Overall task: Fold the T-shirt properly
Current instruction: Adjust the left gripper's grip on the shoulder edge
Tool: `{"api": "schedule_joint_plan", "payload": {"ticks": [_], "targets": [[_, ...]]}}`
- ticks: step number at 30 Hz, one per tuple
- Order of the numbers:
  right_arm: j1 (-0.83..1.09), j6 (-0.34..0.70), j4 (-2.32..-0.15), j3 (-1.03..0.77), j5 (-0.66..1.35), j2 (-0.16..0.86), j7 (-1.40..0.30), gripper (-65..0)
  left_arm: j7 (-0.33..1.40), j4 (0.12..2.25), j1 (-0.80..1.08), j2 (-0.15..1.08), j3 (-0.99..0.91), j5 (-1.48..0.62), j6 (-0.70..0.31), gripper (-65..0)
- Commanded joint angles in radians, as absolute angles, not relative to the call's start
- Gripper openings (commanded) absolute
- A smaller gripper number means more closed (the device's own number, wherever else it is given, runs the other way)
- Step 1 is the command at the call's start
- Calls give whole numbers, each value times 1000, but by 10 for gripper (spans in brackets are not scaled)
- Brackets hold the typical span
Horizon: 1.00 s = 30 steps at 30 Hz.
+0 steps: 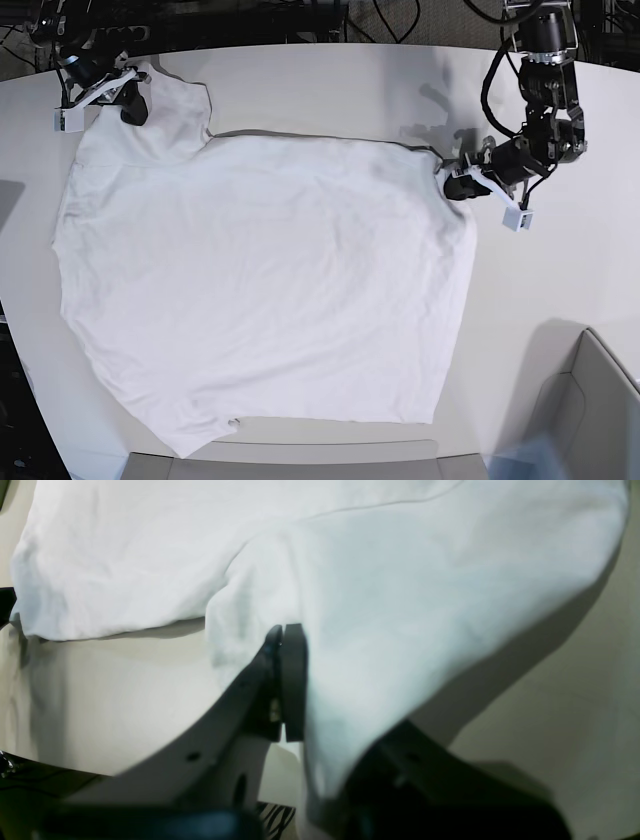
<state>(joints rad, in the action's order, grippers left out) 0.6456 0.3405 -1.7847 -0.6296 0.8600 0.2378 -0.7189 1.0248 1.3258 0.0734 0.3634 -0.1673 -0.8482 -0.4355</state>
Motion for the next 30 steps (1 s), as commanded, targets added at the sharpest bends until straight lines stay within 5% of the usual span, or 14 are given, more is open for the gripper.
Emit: {"api": "schedule_joint_plan", "payload": {"ticks": [1,19,25,30], "targets": [[650,352,-1799,-636,880,249,-702,-650,1082,1323,82,371,-160,-789,-417,-484],[627,352,-1802,-638,880,249,-765,-650,1047,1395,73,349,-101,-762,-414,-488],[613,352,-1805,-638,878,255,-771,-650,940,1388,73,321,48,-532,-395,-650],[613,351,-1805,-644,878,255,-771,-650,969,1386,73,294,-1,-427,-317,-650]]}}
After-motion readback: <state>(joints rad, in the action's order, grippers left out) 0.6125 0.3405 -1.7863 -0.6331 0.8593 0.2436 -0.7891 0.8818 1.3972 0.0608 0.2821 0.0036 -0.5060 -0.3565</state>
